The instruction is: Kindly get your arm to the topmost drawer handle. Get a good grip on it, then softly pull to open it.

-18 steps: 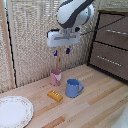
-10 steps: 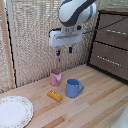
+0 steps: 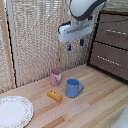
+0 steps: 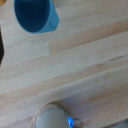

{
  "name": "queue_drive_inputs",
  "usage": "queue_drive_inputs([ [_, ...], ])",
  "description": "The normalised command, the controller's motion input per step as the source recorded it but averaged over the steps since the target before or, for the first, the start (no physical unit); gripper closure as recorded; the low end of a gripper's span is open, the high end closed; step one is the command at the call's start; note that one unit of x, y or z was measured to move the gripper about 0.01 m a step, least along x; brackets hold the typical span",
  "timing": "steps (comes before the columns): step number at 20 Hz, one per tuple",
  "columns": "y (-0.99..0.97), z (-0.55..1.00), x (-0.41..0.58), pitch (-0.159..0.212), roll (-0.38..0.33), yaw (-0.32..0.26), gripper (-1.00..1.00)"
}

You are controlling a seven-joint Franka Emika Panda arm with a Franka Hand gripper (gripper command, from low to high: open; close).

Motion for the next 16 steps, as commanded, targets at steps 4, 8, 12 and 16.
queue_drive_inputs([
  [4,-0.43,0.00,-0.213,-0.064,-0.375,0.057,-1.00],
  [8,-0.42,0.00,-0.134,-0.091,-0.375,0.054,-1.00],
  [12,-0.31,0.01,0.011,-0.055,-0.375,0.024,-1.00],
  [16,-0.20,0.03,0.205,0.000,-0.375,0.000,-1.00],
])
